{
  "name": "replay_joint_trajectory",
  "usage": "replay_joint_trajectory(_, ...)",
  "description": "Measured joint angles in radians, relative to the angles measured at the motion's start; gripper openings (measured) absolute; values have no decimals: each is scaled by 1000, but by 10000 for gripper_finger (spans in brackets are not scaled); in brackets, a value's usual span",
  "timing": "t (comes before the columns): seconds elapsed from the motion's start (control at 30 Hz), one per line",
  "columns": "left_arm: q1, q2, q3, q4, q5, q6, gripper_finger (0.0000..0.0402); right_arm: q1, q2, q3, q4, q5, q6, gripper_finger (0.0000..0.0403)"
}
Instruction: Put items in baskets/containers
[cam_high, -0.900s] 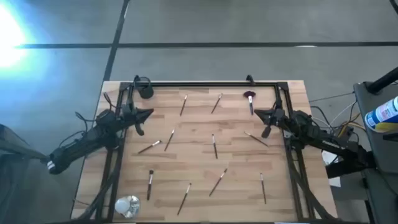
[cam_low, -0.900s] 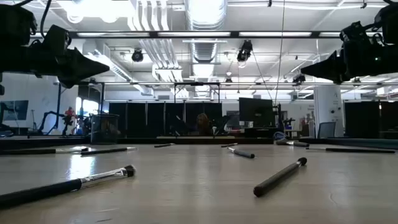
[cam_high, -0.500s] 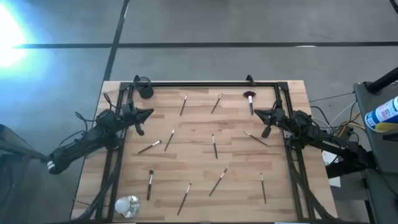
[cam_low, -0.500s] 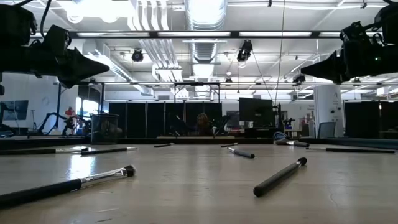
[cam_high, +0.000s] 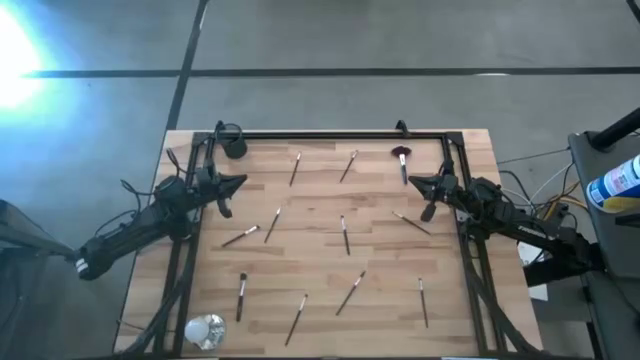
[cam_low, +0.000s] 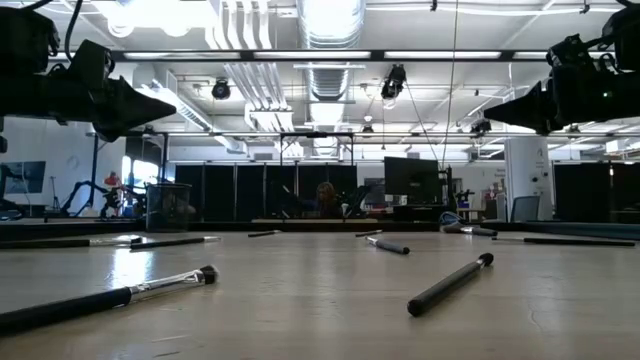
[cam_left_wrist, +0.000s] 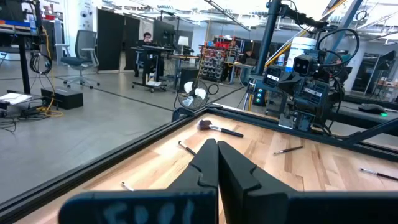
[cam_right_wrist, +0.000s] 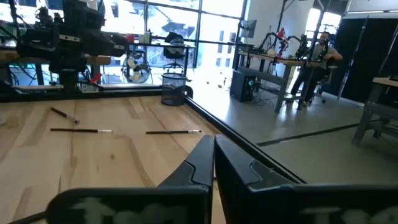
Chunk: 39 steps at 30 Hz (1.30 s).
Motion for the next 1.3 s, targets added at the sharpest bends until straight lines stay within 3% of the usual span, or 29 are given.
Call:
replay_joint_trajectory(1.07,0,0,0,1,0,0,0,0,0,0,9,0,2,9)
replay_joint_trajectory(1.3,0,0,0,1,0,0,0,0,0,0,12,0,93,8)
